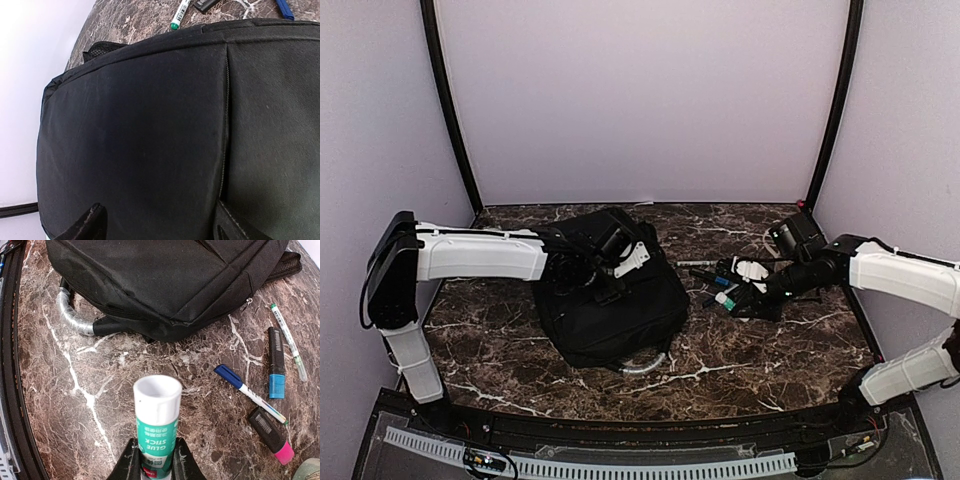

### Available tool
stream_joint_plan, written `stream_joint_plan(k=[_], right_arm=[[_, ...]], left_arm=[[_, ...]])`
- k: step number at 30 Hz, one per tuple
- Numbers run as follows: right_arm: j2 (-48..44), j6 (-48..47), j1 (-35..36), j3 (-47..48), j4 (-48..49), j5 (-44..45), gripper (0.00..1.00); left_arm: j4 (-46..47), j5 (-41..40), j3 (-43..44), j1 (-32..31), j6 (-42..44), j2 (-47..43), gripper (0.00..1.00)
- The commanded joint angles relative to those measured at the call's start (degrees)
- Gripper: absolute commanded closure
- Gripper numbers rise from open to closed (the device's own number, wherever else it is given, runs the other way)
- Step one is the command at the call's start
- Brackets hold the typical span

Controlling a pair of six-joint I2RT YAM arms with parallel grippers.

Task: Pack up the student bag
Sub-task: Pick up the lower front pocket of the student bag.

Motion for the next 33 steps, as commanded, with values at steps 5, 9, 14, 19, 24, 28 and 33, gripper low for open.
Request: stream_joint_plan(k=[5, 9, 14, 19, 24, 28, 33], right_arm=[[-2.41, 0.47, -0.38, -1.01, 2.23, 0.82, 0.84], [-2.31, 0.6, -0.32, -0.89, 2.26, 0.63, 0.83], [-2.2, 0.64, -0.3, -0.87, 2.25, 0.63, 0.83], [-1.9, 0.76, -0.29, -0.88, 2.34, 0.69, 0.82], [-1.71, 0.81, -0.32, -1.01, 2.34, 0.78, 0.82], [-1.83, 0.98, -0.3, -1.08, 2.43, 1.2, 0.82], [-1.7, 1.05, -0.3, -0.94, 2.44, 0.95, 0.82]], left_arm=[[1.37, -1.16, 5.45, -1.3, 4.83, 5.94, 0.26], [1.75, -4.1, 5.44, -2.91, 8.21, 7.86, 0.26], [5.71, -5.08, 0.27, -5.91, 12.78, 6.33, 0.27], [13.27, -12.72, -2.65, -6.41, 15.62, 6.64, 0.25], [20.3, -21.51, -4.36, -5.39, 19.52, 7.84, 0.26], [21.31, -26.14, -5.11, -3.89, 19.38, 6.66, 0.31], [22.47, -28.34, -8.65, -0.66, 19.08, 2.11, 0.35]])
